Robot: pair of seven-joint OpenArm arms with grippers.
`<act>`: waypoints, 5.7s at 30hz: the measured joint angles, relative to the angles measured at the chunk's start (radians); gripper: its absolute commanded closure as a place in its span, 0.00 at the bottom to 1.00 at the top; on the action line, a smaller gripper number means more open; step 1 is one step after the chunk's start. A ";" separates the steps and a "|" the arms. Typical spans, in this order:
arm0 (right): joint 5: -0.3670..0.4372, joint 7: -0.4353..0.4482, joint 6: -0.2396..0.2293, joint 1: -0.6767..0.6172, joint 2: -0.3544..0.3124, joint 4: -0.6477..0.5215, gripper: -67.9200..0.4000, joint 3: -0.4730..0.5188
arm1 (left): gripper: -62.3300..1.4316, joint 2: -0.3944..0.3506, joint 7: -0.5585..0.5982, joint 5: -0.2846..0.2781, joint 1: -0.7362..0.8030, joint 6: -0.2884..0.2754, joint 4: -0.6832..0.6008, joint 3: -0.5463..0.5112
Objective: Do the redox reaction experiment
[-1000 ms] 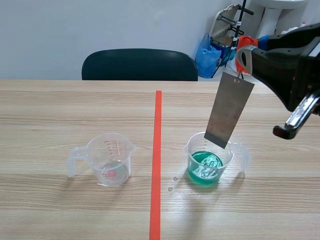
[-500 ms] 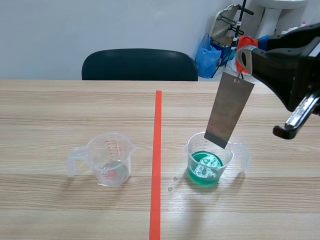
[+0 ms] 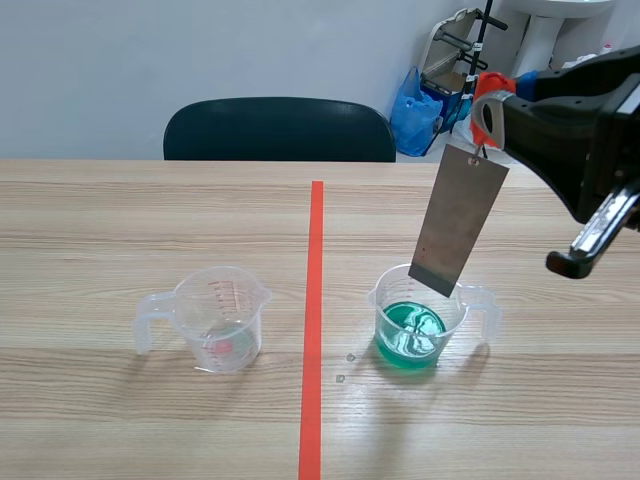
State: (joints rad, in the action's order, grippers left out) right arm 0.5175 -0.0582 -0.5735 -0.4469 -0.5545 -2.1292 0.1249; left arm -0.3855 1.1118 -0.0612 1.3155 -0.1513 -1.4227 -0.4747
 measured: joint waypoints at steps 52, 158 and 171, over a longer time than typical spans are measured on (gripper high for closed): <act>0.006 0.000 0.000 0.000 0.000 0.000 0.98 0.000 | 0.94 -0.492 -0.745 -0.411 -1.303 -0.414 0.002 0.980; 0.007 0.004 0.000 0.000 0.000 0.000 0.98 0.000 | 0.00 -0.119 0.086 -0.122 0.000 -0.115 0.203 0.089; 0.007 0.004 0.000 0.000 0.000 0.000 0.98 0.000 | 0.00 -0.133 0.090 -0.122 0.000 -0.115 0.203 0.089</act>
State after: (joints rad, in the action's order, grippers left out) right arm 0.5243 -0.0540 -0.5735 -0.4469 -0.5545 -2.1292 0.1249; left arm -0.5186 1.2015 -0.1837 1.3159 -0.2661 -1.2194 -0.3862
